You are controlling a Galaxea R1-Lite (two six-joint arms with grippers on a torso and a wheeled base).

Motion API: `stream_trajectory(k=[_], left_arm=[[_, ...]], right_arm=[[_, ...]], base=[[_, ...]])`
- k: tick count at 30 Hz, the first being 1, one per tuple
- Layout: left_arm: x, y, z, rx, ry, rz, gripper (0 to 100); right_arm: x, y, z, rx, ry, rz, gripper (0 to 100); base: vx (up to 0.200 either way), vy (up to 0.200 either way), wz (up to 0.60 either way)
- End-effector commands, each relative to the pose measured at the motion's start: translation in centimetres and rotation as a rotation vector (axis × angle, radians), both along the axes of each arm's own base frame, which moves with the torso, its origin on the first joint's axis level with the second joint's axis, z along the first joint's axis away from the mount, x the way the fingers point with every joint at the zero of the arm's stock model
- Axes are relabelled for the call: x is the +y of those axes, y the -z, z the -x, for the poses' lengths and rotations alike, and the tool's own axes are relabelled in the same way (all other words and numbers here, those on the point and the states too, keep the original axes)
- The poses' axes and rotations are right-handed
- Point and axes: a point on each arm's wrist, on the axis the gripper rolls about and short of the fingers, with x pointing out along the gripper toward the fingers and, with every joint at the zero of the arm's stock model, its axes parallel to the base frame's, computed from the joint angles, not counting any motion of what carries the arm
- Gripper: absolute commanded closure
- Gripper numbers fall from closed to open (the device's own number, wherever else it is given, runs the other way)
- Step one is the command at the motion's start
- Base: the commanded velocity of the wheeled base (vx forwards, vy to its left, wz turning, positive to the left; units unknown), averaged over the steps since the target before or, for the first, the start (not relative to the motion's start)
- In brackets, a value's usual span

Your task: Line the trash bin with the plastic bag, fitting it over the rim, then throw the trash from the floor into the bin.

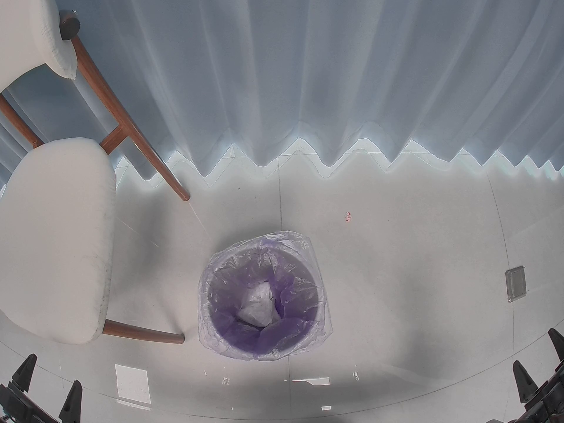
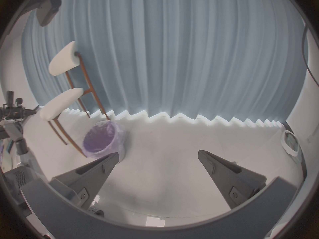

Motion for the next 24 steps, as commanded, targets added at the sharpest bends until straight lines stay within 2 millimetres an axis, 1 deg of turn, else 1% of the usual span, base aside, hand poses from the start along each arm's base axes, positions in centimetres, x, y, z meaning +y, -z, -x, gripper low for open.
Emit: stream_trajectory(k=[1, 5, 8, 11, 12, 15, 16, 17, 19, 21, 24], left_arm=[[0.0, 0.5, 0.0, 0.004, 0.0, 0.0, 0], [0.0, 0.5, 0.0, 0.004, 0.0, 0.0, 0], [0.0, 0.5, 0.0, 0.004, -0.002, -0.002, 0], [0.0, 0.5, 0.0, 0.004, -0.002, -0.002, 0], [0.0, 0.5, 0.0, 0.003, -0.002, -0.002, 0], [0.0, 0.5, 0.0, 0.003, -0.002, -0.002, 0], [0.0, 0.5, 0.0, 0.003, -0.002, -0.002, 0], [0.0, 0.5, 0.0, 0.004, -0.002, -0.002, 0], [0.0, 0.5, 0.0, 0.004, -0.002, -0.002, 0], [0.0, 0.5, 0.0, 0.003, -0.002, -0.002, 0], [0.0, 0.5, 0.0, 0.003, -0.005, -0.003, 0]], right_arm=[[0.5, 0.0, 0.1, -0.016, 0.321, -0.027, 0], [0.7, 0.0, 0.3, -0.049, 0.325, -0.04, 0], [0.8, 0.2, 0.8, -0.119, 0.381, -0.054, 0], [0.9, 0.2, 0.8, -0.12, 0.439, -0.048, 0], [0.9, 0.2, 0.8, -0.118, 0.433, -0.047, 0], [0.8, 0.1, 0.4, -0.058, 0.273, -0.033, 0], [0.8, 0.1, 0.3, -0.045, 0.258, -0.032, 0], [0.7, 0.0, -0.2, 0.011, 0.209, -0.049, 0], [0.5, -0.1, -0.5, 0.046, 0.131, -0.061, 0], [0.4, -0.1, -0.3, 0.035, 0.067, -0.06, 0], [0.3, 0.1, 0.3, -0.03, -0.049, -0.056, 0]], base=[[0.0, 0.0, 0.0], [0.0, 0.0, 0.0], [0.0, 0.0, 0.0], [0.0, 0.0, 0.0], [0.0, 0.0, 0.0], [0.0, 0.0, 0.0], [0.0, 0.0, 0.0], [0.0, 0.0, 0.0], [0.0, 0.0, 0.0], [0.0, 0.0, 0.0], [0.0, 0.0, 0.0]])
